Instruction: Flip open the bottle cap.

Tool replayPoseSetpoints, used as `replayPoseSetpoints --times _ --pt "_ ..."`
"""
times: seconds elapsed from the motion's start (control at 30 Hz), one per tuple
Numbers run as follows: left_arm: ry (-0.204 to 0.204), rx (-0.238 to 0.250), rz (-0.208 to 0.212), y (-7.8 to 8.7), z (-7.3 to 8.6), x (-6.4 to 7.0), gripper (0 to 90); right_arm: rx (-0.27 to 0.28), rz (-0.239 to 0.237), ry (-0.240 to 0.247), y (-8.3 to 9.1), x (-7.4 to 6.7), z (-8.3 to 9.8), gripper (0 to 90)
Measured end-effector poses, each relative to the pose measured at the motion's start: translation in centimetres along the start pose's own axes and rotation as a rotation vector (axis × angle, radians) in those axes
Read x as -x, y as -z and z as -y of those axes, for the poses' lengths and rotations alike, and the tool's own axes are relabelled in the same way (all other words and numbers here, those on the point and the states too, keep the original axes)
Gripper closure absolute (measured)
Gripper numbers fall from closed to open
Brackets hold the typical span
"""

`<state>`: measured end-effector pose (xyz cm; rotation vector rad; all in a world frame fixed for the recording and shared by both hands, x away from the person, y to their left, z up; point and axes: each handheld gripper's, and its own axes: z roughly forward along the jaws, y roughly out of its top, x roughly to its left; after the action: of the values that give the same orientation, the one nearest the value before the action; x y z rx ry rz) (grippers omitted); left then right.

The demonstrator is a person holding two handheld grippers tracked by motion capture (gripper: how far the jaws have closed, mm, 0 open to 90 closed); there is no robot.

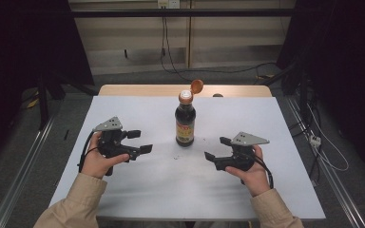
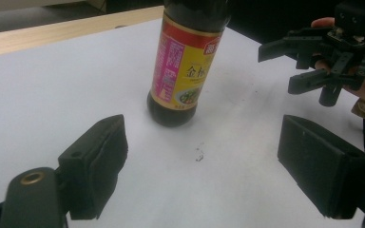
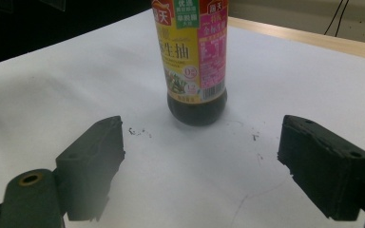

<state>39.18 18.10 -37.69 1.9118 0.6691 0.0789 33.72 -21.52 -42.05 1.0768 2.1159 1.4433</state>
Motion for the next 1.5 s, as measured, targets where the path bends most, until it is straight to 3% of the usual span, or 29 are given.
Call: replayPoseSetpoints --times 0.27,0.67,0.87,1.37,1.5 --pt "-0.006 -0.023 -0.016 0.3 1.3 -0.1 16.1 0.01 -0.013 -0.018 1.0 0.3 0.5 14.9" --pt "0.003 -0.028 -0.019 1.2 3.3 -0.3 15.8 -0.012 0.01 -0.008 2.5 1.0 1.7 14.8" --pt "0.002 -0.006 -0.026 1.6 3.6 -0.3 16.1 -0.013 0.03 -0.017 3.5 1.5 2.5 14.8" --pt "-0.002 -0.03 -0.023 2.3 5.2 0.0 15.8 -0.03 0.06 -0.015 5.3 1.6 4.0 14.9" --pt "-0.001 -0.034 -0.042 2.7 5.6 -0.1 15.8 -0.023 0.069 -0.015 5.9 1.8 4.3 14.9"
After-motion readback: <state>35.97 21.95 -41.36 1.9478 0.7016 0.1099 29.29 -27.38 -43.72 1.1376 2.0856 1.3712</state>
